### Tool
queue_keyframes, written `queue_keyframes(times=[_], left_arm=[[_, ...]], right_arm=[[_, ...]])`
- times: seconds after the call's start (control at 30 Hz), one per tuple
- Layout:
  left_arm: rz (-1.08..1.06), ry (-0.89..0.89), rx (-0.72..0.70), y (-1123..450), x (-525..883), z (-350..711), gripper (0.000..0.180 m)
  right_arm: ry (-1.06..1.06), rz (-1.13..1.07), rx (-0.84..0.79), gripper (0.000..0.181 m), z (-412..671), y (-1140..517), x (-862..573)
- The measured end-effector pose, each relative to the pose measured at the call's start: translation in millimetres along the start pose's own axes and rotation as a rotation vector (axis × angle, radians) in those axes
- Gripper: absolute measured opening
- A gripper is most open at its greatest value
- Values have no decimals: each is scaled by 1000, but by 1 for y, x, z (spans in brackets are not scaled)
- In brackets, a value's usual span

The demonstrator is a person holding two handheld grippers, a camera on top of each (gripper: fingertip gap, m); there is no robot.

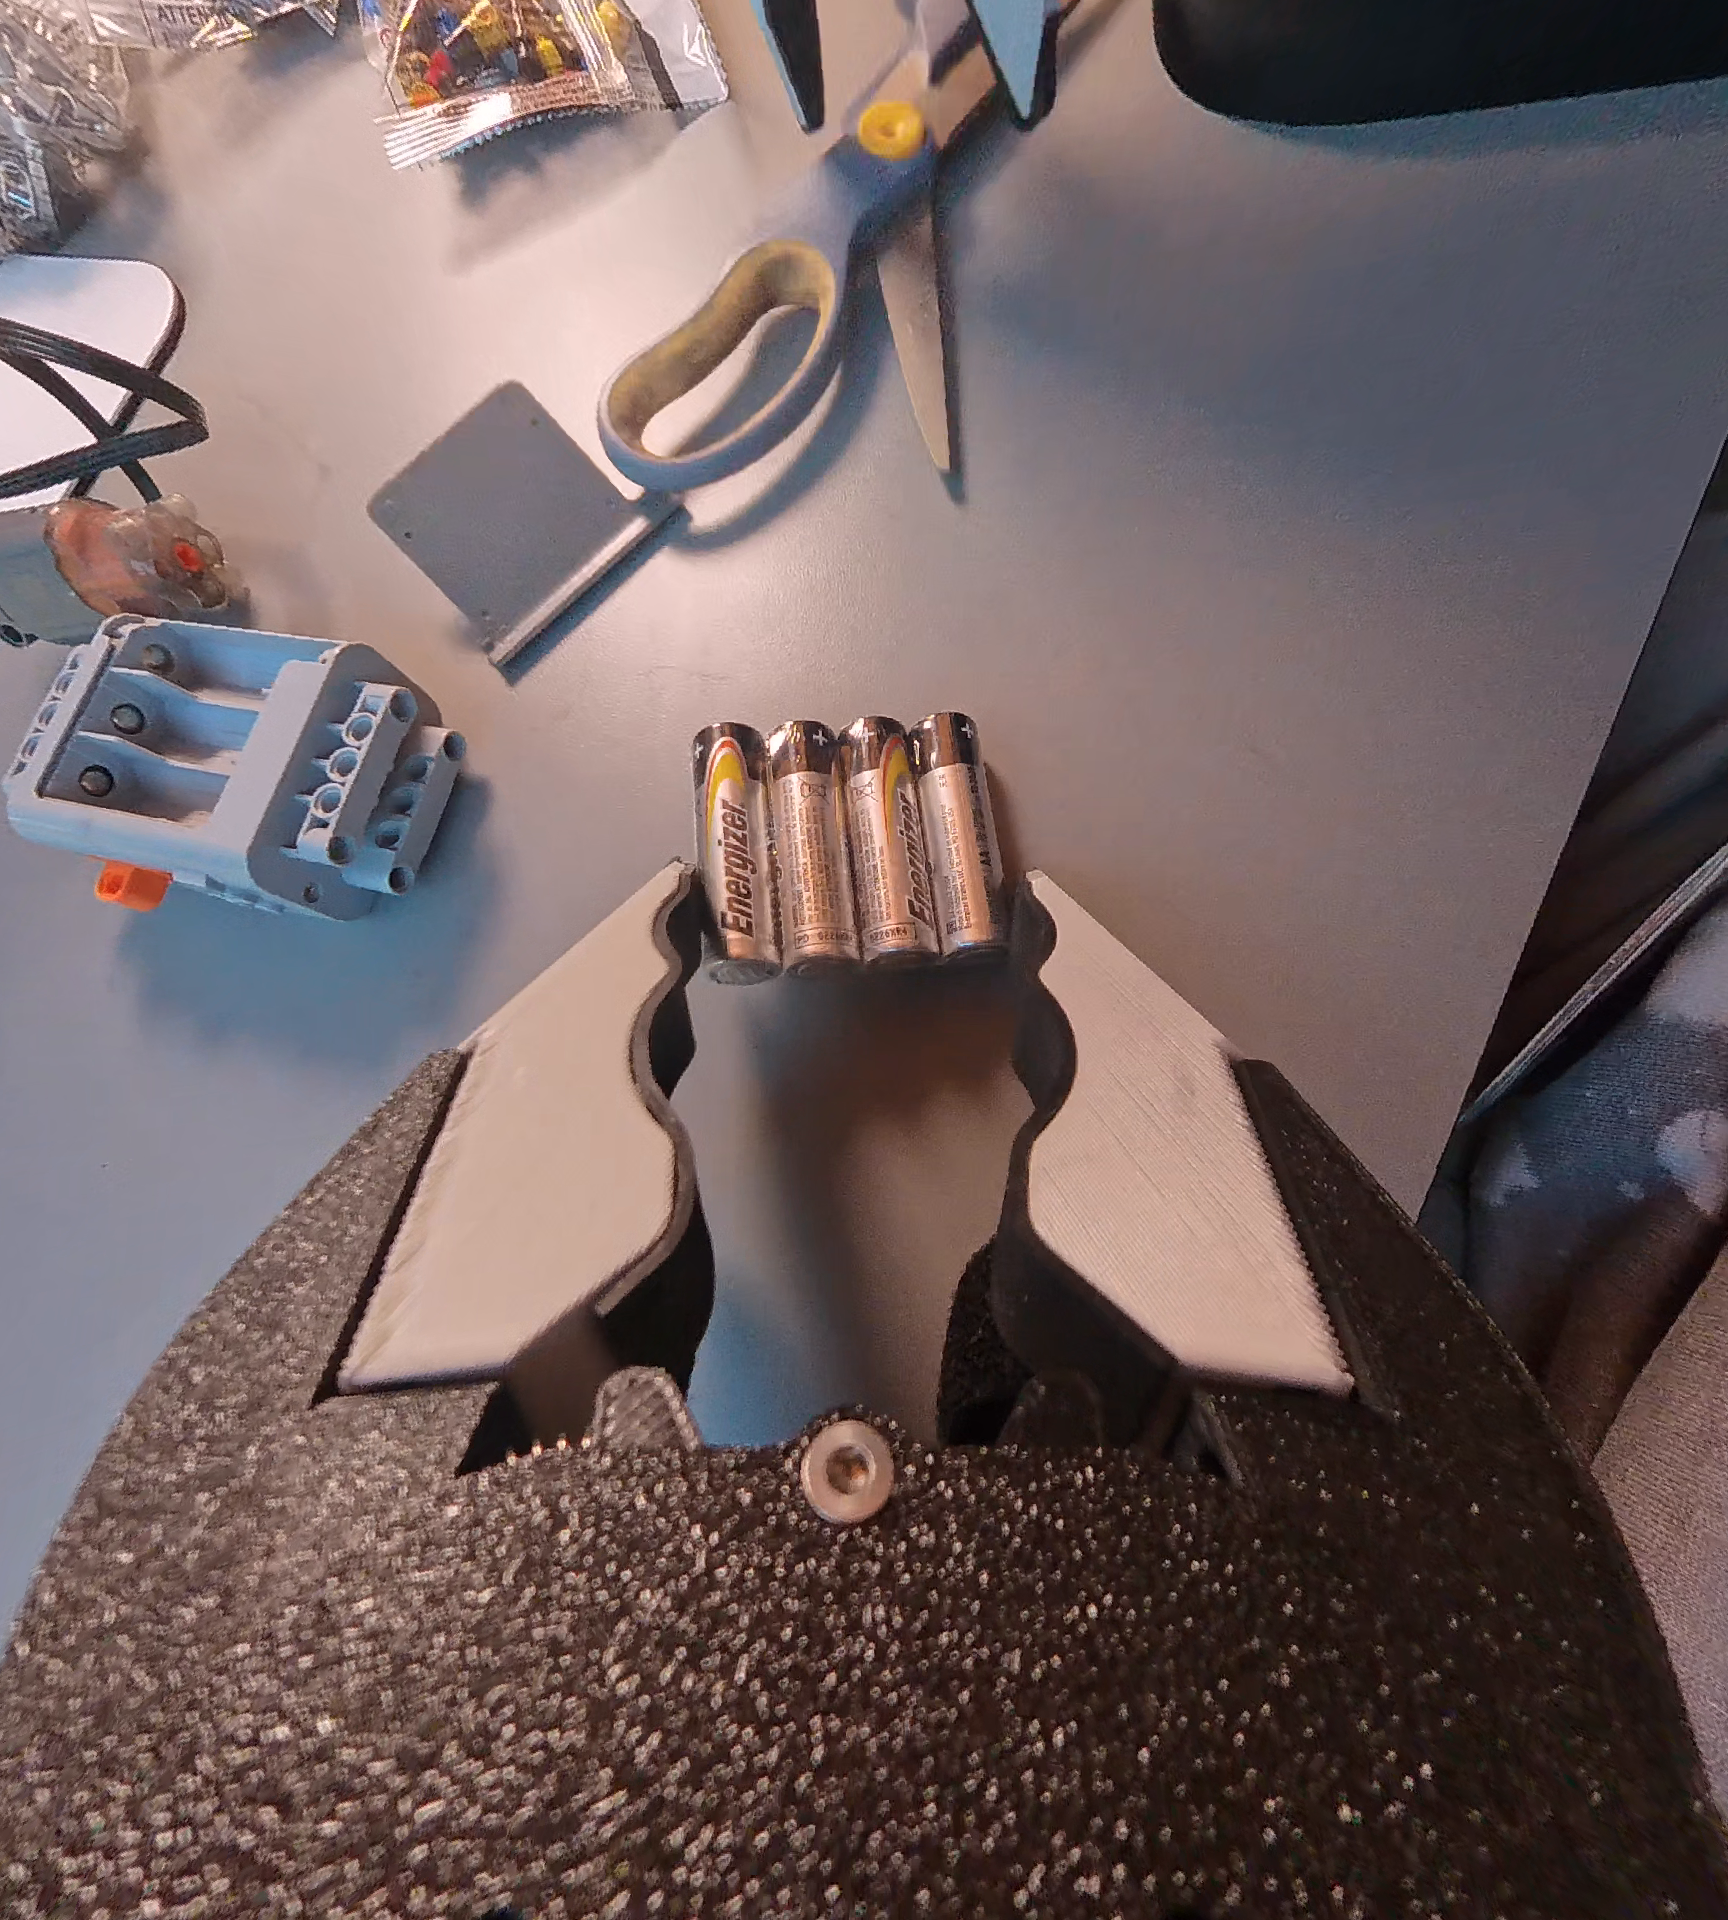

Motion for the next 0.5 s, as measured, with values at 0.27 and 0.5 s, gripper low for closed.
queue_keyframes(times=[0.27,0.5], left_arm=[[26,105,-122,10,11,8,40],[23,201,-117,19,19,11,0]], right_arm=[[-204,66,-736,58,37,15,78],[-453,3,-891,59,61,-52,110]])
Point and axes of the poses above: each gripper's, where its closed fingertips meet, y back along the fingers, z out of its top, x = y × z across the jaws, the point moved 8 cm from there along y, back along the fingers, and after that the axes turned 6 degrees about y, right-handed, at the moved point
